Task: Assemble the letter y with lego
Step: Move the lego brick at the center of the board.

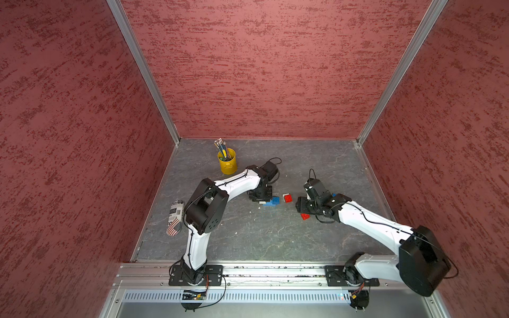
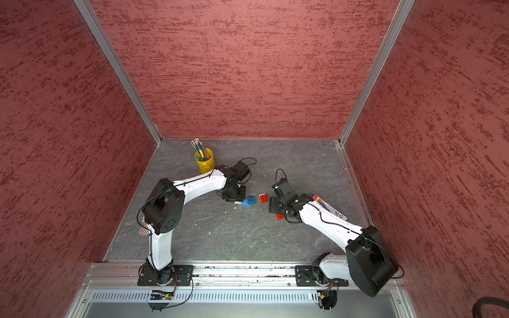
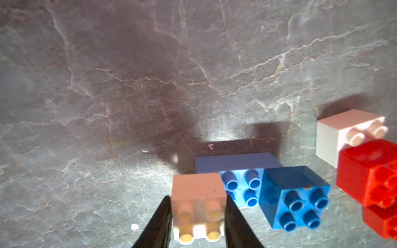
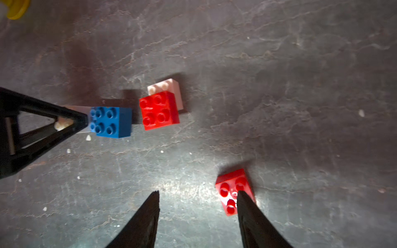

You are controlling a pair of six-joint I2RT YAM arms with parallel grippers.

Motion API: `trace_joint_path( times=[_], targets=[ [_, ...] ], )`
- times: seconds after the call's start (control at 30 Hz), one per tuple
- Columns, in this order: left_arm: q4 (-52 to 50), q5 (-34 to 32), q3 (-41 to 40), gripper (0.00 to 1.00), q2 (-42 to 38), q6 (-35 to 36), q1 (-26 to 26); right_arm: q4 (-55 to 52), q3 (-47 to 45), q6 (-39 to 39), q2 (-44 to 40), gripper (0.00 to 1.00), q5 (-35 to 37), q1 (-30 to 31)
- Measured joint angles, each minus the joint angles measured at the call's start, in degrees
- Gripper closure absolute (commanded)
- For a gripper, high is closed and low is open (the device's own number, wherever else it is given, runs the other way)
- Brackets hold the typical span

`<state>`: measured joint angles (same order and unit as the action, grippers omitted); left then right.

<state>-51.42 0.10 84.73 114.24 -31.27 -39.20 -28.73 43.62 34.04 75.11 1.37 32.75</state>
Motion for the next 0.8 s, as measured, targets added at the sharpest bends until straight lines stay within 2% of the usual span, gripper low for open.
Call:
trace_joint_path(
  times=[0.17, 0.47, 0.6, 0.8],
  targets=[
    [0.13, -0.33, -0.42, 0.45, -0.35, 0.22, 0.07, -0.24, -0.68, -0.66, 3.37, 0.36, 1.49, -0.76],
    [0.48, -0.24, -4.76, 0.43, -7.61, -0.07, 0.02, 0.48, -0.68, -3.23, 9.22, 0.4, 1.81, -0.87],
    [1.01, -0.26, -8.02, 0.43, -11.96, -0.94, 0.04, 0.59, -0.68, -4.48, 11.06, 0.49, 1.4, -0.87],
    [2.01, -0.22, -13.9, 0.43, -15.72, -2.51, 0.48, 0.55, -0.17, -5.84, 11.69, 0.69, 0.66, -0.7]
  ],
)
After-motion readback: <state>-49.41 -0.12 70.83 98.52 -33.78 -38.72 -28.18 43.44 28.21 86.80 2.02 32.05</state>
